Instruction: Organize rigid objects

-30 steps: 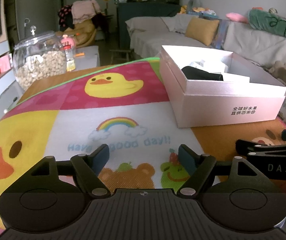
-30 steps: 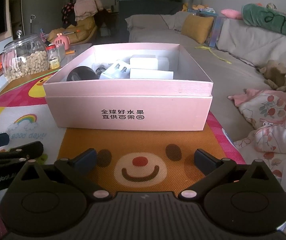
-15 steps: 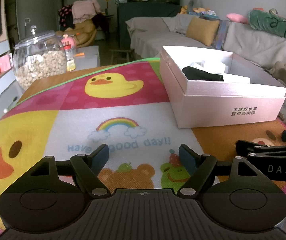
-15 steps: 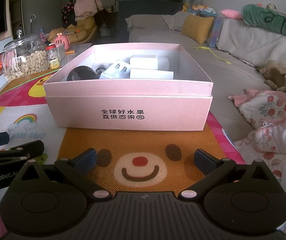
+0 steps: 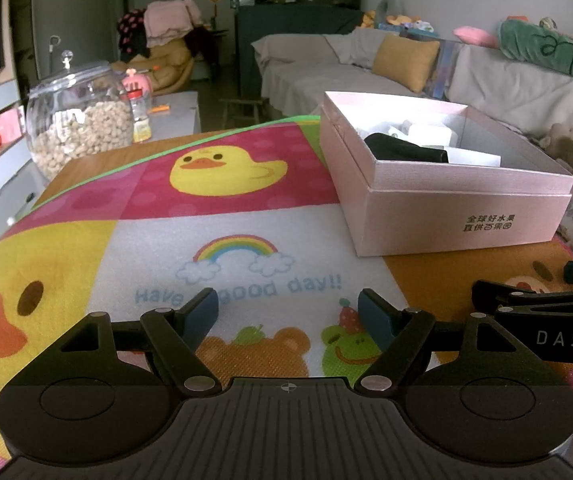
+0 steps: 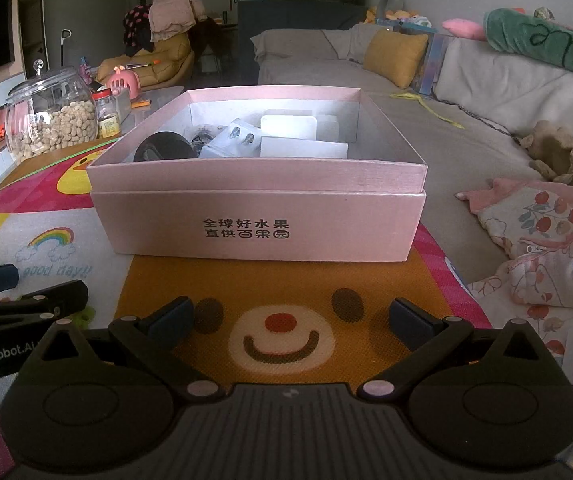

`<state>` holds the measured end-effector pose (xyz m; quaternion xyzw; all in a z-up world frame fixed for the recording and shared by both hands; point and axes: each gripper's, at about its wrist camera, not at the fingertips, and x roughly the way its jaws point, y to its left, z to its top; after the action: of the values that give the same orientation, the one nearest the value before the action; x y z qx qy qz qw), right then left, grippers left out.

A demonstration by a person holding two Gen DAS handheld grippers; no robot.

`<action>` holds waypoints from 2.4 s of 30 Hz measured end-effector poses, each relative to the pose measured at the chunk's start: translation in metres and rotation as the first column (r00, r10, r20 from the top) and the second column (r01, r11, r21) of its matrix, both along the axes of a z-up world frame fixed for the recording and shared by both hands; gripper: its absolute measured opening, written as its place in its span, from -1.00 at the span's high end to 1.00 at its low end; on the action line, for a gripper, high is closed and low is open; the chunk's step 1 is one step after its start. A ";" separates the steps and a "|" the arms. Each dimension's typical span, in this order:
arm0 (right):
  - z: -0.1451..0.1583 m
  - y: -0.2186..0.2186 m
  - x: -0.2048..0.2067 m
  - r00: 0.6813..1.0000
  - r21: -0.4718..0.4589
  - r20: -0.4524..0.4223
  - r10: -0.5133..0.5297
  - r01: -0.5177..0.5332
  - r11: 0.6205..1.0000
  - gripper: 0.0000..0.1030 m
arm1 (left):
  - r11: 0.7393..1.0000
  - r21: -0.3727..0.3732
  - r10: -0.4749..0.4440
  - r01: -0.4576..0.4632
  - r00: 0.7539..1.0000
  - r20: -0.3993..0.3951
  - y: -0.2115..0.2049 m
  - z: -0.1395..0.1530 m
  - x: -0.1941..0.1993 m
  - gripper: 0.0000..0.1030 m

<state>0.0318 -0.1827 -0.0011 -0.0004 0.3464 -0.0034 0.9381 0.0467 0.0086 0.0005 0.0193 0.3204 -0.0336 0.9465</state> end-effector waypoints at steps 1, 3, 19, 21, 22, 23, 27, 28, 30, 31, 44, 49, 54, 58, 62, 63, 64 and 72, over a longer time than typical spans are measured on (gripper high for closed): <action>0.000 0.000 0.000 1.000 0.000 0.000 0.000 0.000 1.000 -1.00 | 1.000 0.000 0.000 0.000 1.000 0.000 0.000 0.000 0.000 -0.59; 0.000 0.000 0.000 1.000 0.000 0.000 0.000 0.000 1.000 -1.00 | 1.000 0.000 0.000 0.000 1.000 0.000 0.000 0.000 0.000 -0.59; 0.000 0.000 0.000 1.000 -0.001 0.000 0.000 0.000 1.000 -1.00 | 1.000 0.000 0.000 0.000 1.000 0.000 0.000 0.000 0.000 -0.59; 0.000 0.000 0.000 1.000 -0.001 0.000 0.000 0.000 1.000 -1.00 | 1.000 0.000 0.000 0.000 1.000 0.000 0.000 0.000 0.000 -0.59; 0.000 0.000 0.000 1.000 -0.001 0.000 0.000 0.000 1.000 -1.00 | 1.000 0.000 0.000 0.000 1.000 0.000 0.000 0.000 0.000 -0.59; 0.000 0.000 0.000 1.000 -0.001 0.000 0.000 0.000 1.000 -1.00 | 1.000 0.000 0.000 0.000 1.000 0.000 0.000 0.000 0.000 -0.59; 0.000 0.000 0.000 1.000 -0.001 0.000 0.000 0.000 1.000 -1.00 | 1.000 0.000 0.000 0.000 1.000 0.000 0.000 0.000 0.000 -0.59; 0.000 0.000 0.000 1.000 0.000 0.000 0.000 0.000 1.000 -1.00 | 1.000 0.000 0.000 0.000 1.000 0.000 0.000 0.000 0.000 -0.59; 0.000 0.000 0.000 1.000 -0.001 0.000 0.000 0.000 1.000 -1.00 | 1.000 0.000 0.000 0.000 1.000 0.000 0.000 0.000 0.000 -0.59; 0.000 0.000 0.000 1.000 -0.001 0.000 0.000 0.000 1.000 -1.00 | 1.000 0.000 0.000 0.000 1.000 0.000 0.000 0.000 0.000 -0.59; 0.000 0.000 0.000 1.000 0.000 0.000 0.000 0.000 1.000 -1.00 | 1.000 0.000 0.000 0.000 1.000 0.000 0.000 0.000 0.000 -0.59; 0.000 0.000 0.000 1.000 0.000 0.000 0.000 0.000 1.000 -1.00 | 1.000 0.010 0.001 -0.001 1.000 0.001 -0.001 0.000 0.000 -0.59; 0.000 0.000 0.000 1.000 -0.001 0.000 0.000 0.000 1.000 -1.00 | 1.000 0.002 0.000 0.000 1.000 -0.001 0.000 0.000 0.000 -0.59; 0.000 0.000 0.000 1.000 -0.001 0.000 0.000 0.000 1.000 -1.00 | 1.000 0.002 0.000 0.000 1.000 0.000 0.000 0.000 0.000 -0.59; 0.000 0.000 0.000 1.000 0.000 0.000 0.000 0.000 1.000 -1.00 | 1.000 -0.012 -0.001 0.000 1.000 -0.002 0.002 0.001 0.000 -0.59; 0.000 0.000 0.000 1.000 0.000 0.000 0.000 0.000 1.000 -1.00 | 1.000 -0.013 0.000 0.000 1.000 -0.002 0.002 0.001 0.000 -0.59; 0.000 0.000 0.000 1.000 0.000 0.000 0.000 0.000 1.000 -1.00 | 1.000 -0.015 0.000 0.000 1.000 -0.002 0.003 0.001 0.000 -0.59; 0.000 0.000 0.000 1.000 0.000 0.000 0.000 0.000 1.000 -1.00 | 0.999 -0.033 0.000 0.000 1.000 0.001 0.004 0.001 -0.001 -0.59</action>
<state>0.0321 -0.1823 -0.0013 -0.0004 0.3463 -0.0036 0.9381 0.0454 0.0125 0.0011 0.0038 0.3196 -0.0388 0.9468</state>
